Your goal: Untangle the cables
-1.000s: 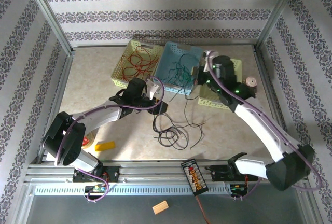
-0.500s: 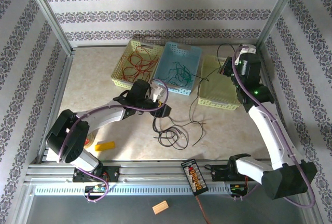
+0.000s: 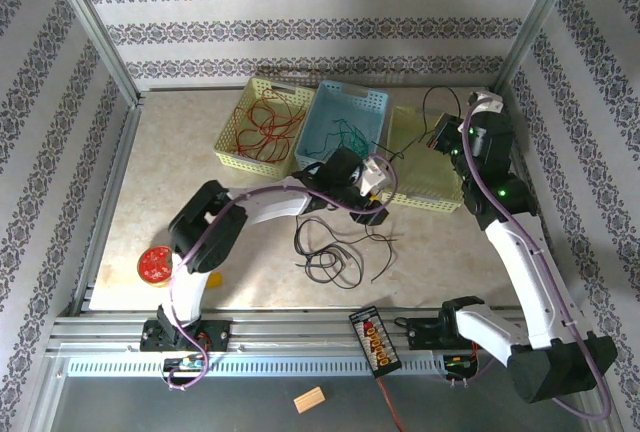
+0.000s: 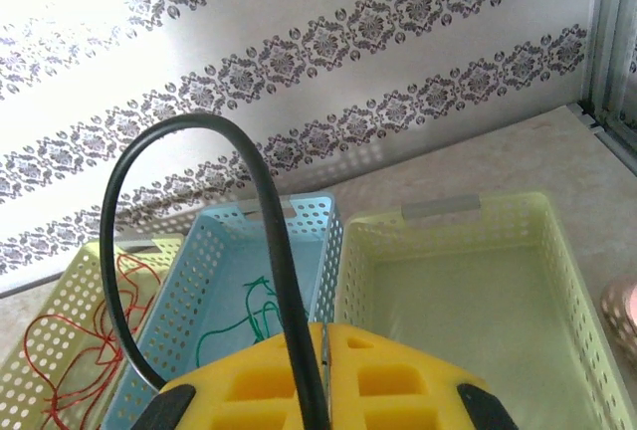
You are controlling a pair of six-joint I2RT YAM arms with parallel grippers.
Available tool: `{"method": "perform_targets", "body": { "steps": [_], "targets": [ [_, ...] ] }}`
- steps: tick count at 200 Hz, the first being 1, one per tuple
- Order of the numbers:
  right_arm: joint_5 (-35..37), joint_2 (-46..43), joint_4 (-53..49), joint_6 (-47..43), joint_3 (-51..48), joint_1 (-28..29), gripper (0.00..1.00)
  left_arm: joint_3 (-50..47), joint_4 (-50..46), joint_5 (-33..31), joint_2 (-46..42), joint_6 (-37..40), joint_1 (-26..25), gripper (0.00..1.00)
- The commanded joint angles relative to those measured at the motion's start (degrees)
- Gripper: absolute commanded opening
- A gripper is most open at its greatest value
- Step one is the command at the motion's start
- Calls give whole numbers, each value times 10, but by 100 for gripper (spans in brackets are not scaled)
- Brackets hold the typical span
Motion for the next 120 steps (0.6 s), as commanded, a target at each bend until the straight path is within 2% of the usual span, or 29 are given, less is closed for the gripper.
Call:
{"method": "perform_targets", "body": {
  "steps": [1, 16, 45, 89, 120],
  "targets": [
    [1, -29, -5, 6, 4, -3, 0, 20, -38, -50, 24, 42, -10, 49],
    [1, -37, -9, 1, 8, -2, 0, 13, -35, -86, 32, 47, -10, 36],
    [5, -43, -13, -3, 14, -5, 0, -2, -30, -111, 31, 50, -10, 0],
    [23, -27, -29, -7, 19, -24, 0, -73, 61, -134, -85, 14, -9, 0],
    [6, 6, -37, 1, 26, -67, 0, -81, 87, -227, -174, -11, 3, 0]
  ]
}}
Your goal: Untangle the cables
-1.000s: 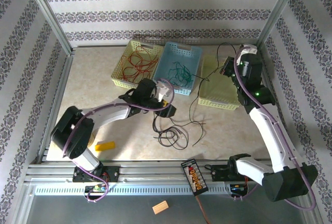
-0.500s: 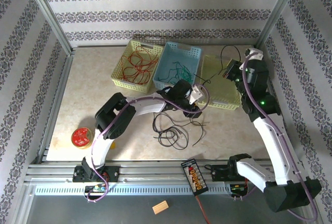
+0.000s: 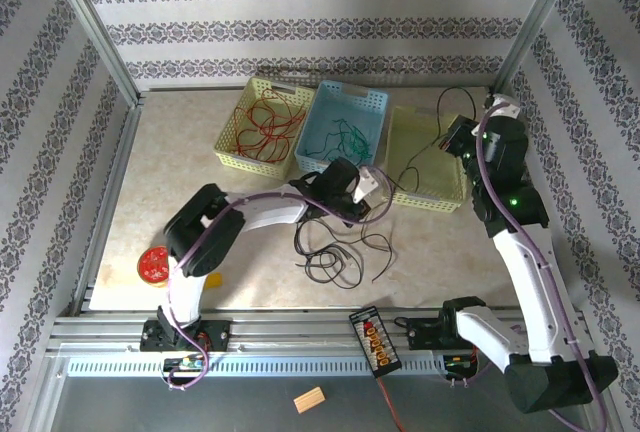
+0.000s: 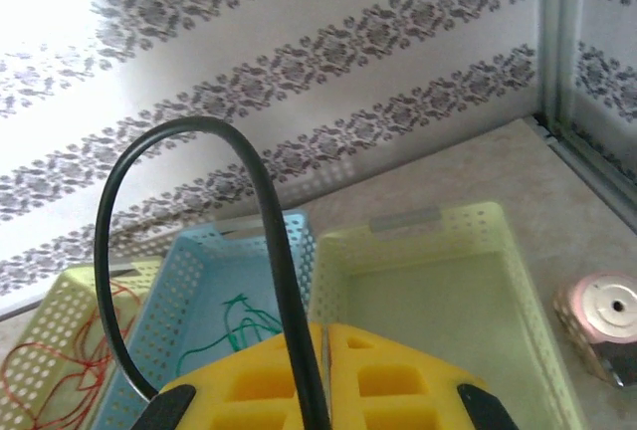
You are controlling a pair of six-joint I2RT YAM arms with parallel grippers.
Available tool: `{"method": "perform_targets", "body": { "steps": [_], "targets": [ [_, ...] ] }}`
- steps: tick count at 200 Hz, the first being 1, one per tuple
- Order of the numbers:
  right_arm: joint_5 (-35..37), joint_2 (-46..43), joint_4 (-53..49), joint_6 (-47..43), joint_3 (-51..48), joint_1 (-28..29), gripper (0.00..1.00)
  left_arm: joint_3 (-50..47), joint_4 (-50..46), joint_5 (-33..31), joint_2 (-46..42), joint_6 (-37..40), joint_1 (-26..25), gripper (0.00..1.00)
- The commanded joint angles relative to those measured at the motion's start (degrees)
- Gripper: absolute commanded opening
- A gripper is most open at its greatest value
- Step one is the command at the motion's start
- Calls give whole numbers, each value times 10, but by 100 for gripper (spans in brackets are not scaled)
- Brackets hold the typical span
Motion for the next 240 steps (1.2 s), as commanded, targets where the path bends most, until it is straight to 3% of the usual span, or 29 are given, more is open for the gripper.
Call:
{"method": "perform_targets", "body": {
  "steps": [1, 19, 64, 86, 117, 169, 207, 240],
  "targets": [
    [-1, 23, -10, 3, 17, -29, 0, 3, 68, -84, -90, -30, 9, 0],
    [-22, 41, -5, 11, 18, -57, 0, -10, 88, -140, -138, -64, 30, 0],
    [-45, 77, 12, 22, 11, -100, 0, -75, 145, -211, -243, -133, 83, 0],
    [-38, 90, 18, 22, 14, -109, 0, -88, 135, -281, -268, -138, 87, 0],
    [-28, 108, 28, 22, 14, -119, 0, -88, 97, -312, -280, -150, 94, 0],
    [-13, 118, 64, 19, 26, -130, 0, -108, 99, -294, -281, -177, 93, 0],
    [-160, 99, 121, 43, 82, -135, 0, -112, 104, -285, -276, -179, 93, 0],
    [-274, 73, 129, 37, 110, -111, 0, -118, 158, -146, -258, -169, 84, 0]
  ]
}}
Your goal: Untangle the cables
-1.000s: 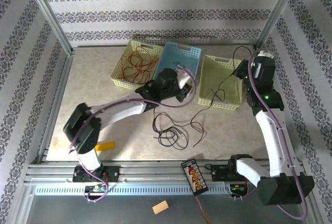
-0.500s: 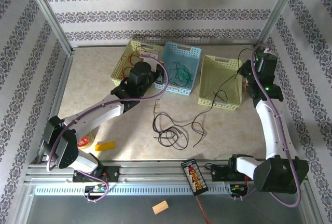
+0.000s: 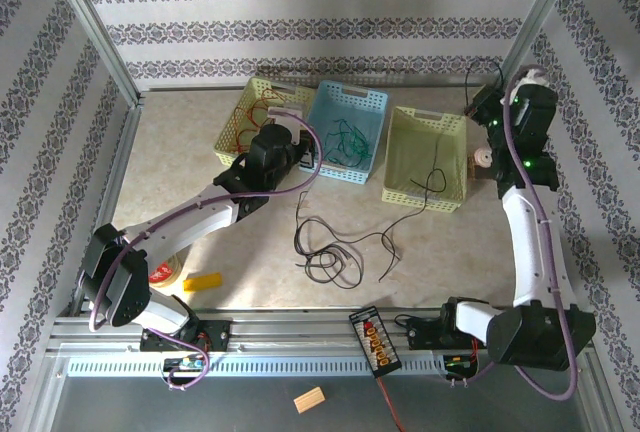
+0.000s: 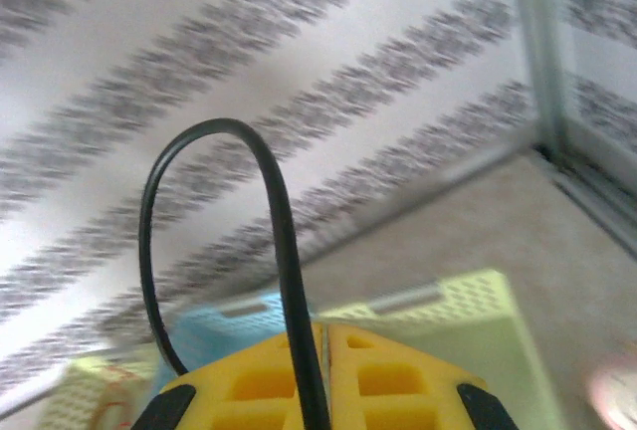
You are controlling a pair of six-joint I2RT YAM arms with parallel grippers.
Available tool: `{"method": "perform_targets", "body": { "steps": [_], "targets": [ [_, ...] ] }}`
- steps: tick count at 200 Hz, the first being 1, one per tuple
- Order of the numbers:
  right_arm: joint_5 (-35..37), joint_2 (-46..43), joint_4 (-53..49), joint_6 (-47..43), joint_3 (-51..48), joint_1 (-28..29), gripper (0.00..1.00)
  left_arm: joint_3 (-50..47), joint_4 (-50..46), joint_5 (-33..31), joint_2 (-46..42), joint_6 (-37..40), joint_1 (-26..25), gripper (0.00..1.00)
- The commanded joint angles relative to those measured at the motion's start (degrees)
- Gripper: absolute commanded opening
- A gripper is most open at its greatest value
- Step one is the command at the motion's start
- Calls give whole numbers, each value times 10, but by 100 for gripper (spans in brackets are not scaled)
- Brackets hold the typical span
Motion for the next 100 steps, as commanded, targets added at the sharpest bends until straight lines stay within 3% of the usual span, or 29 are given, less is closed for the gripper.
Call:
{"method": "perform_targets", "body": {
  "steps": [1, 31, 62, 100],
  "targets": [
    [-120, -35, 41, 2, 30, 21, 0, -3, 52, 109, 10, 1, -6, 0],
    [-151, -78, 22, -52, 38, 79, 0, 30, 22, 206, 50, 26, -23, 0],
    [-77, -98, 8, -68, 35, 93, 0, 33, 19, 232, 64, 23, -28, 0],
    [-32, -24, -1, -49, 35, 88, 0, 30, 24, 234, 64, 8, -31, 0]
  ]
}}
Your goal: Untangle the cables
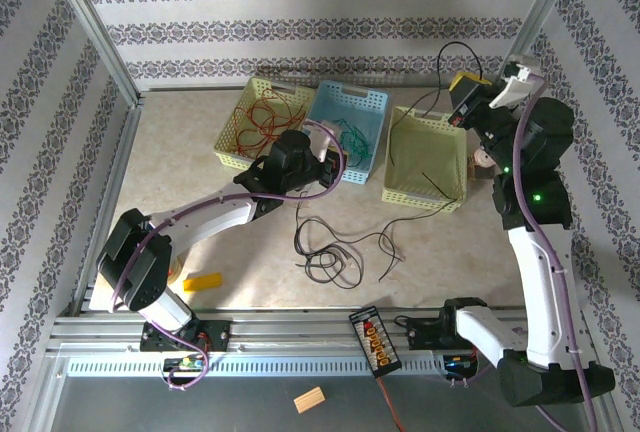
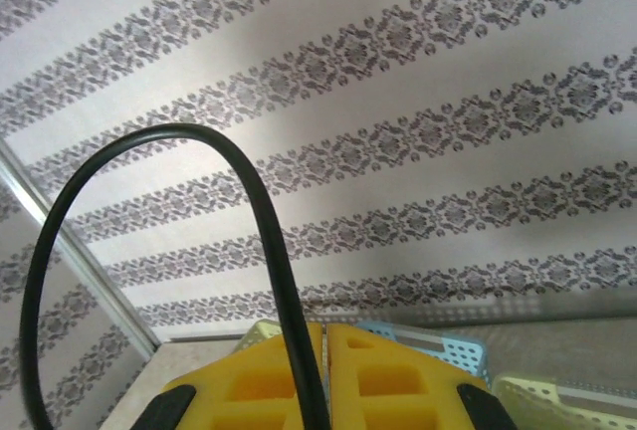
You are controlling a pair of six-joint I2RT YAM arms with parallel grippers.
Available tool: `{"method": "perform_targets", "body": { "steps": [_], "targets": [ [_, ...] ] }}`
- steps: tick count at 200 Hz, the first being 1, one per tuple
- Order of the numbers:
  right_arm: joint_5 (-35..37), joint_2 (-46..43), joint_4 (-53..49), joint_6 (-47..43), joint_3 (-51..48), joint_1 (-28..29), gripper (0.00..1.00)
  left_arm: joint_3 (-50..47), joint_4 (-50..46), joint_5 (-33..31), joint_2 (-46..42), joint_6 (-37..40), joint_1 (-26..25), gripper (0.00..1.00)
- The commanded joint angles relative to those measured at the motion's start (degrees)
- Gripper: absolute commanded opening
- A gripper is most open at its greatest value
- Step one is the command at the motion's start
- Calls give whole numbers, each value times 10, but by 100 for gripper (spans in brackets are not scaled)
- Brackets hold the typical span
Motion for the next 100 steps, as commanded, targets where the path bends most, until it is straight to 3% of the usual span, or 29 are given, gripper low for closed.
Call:
{"method": "perform_targets", "body": {
  "steps": [1, 73, 80, 90, 100],
  "targets": [
    [41, 62, -10, 3, 3, -5, 0, 13, 14, 21, -4, -5, -7, 0],
    [152, 218, 13, 43, -39, -37, 0, 19, 0, 44, 3, -10, -15, 0],
    [151, 227, 13, 50, -46, -39, 10, 24, -3, 50, 7, -10, -15, 0],
    [151, 237, 5, 61, -53, -42, 41, 34, -8, 63, 15, -8, -15, 0],
    [148, 240, -9, 66, -57, -42, 52, 44, -12, 72, 24, -7, -16, 0]
  ]
}}
